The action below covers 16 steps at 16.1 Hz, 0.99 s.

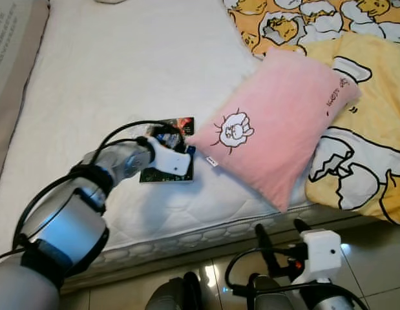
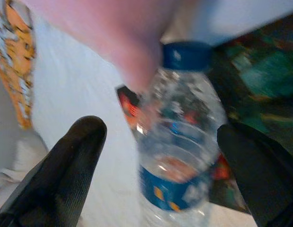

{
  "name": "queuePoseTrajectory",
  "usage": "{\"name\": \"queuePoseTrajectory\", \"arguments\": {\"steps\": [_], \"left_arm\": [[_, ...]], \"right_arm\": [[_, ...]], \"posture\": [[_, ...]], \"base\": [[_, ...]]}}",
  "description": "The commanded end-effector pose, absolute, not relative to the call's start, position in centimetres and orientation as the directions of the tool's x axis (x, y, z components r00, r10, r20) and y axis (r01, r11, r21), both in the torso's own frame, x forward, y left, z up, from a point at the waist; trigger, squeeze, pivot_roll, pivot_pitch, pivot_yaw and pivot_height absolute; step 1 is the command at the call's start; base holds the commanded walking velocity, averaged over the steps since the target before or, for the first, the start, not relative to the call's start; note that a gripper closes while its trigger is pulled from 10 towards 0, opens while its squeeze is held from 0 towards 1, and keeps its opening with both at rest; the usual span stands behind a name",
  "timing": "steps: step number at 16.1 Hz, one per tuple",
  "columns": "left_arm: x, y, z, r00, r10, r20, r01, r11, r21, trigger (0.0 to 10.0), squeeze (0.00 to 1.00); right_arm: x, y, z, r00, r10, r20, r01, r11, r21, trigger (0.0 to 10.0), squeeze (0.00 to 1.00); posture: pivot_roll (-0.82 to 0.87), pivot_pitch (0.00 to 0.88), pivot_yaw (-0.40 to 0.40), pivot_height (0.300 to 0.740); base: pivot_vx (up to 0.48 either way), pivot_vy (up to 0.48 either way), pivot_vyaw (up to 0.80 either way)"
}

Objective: Clean up the room

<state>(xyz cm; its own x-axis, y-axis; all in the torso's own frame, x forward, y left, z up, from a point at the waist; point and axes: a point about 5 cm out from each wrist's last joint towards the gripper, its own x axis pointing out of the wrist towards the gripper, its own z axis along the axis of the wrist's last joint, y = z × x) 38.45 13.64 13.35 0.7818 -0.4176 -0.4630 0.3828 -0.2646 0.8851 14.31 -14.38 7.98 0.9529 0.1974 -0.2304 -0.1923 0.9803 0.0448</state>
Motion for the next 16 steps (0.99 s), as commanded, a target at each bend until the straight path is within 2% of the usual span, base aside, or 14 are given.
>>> {"name": "queuePoseTrajectory", "arguments": {"steps": [1, 6, 7, 8, 9, 12, 16], "left_arm": [[38.5, 14.3, 13.3, 0.79, -0.392, -0.472, 0.382, -0.288, 0.878, 10.0, 0.0], [38.9, 13.6, 13.6, 0.819, -0.371, -0.437, 0.323, -0.33, 0.887, 10.0, 0.0], [38.8, 13.9, 13.2, 0.819, -0.347, -0.456, 0.347, -0.334, 0.876, 9.5, 0.0], [38.7, 14.1, 13.0, 0.818, -0.334, -0.468, 0.361, -0.335, 0.87, 0.0, 0.0], [38.7, 14.2, 12.8, 0.818, -0.325, -0.475, 0.37, -0.335, 0.866, 0.0, 0.0], [38.6, 15.0, 12.1, 0.805, -0.254, -0.537, 0.499, -0.201, 0.843, 0.0, 0.0], [38.5, 15.2, 11.9, 0.791, -0.241, -0.563, 0.55, -0.123, 0.826, 0.0, 0.0]], "right_arm": [[13.9, -14.2, 8.1, 0.949, 0.206, -0.239, -0.201, 0.979, 0.044, 10.0, 0.0], [13.3, -14.3, 8.1, 0.946, 0.199, -0.254, -0.195, 0.98, 0.041, 10.0, 0.0], [13.2, -14.1, 8.1, 0.946, 0.199, -0.257, -0.196, 0.98, 0.041, 10.0, 0.0], [13.1, -14.1, 8.1, 0.945, 0.2, -0.26, -0.196, 0.98, 0.04, 10.0, 0.0], [13.1, -14.1, 8.1, 0.944, 0.2, -0.262, -0.196, 0.98, 0.04, 10.0, 0.0], [13.0, -14.2, 8.0, 0.942, 0.202, -0.27, -0.198, 0.979, 0.042, 10.0, 0.0], [13.0, -14.3, 7.9, 0.94, 0.199, -0.278, -0.194, 0.98, 0.045, 10.0, 0.0]], "posture": [[-0.3, 0.244, 0.166, 0.74], [-0.32, 0.257, 0.169, 0.74], [-0.32, 0.262, 0.169, 0.74], [-0.32, 0.262, 0.169, 0.74], [-0.32, 0.262, 0.169, 0.74], [-0.32, 0.264, 0.164, 0.74], [-0.32, 0.265, 0.161, 0.74]], "base": [[0.0, 0.0, 0.0], [0.0, 0.0, 0.0], [0.0, 0.0, 0.0], [0.0, 0.0, 0.0], [0.0, 0.0, 0.0], [0.0, 0.0, 0.0], [0.0, 0.0, 0.0]]}}
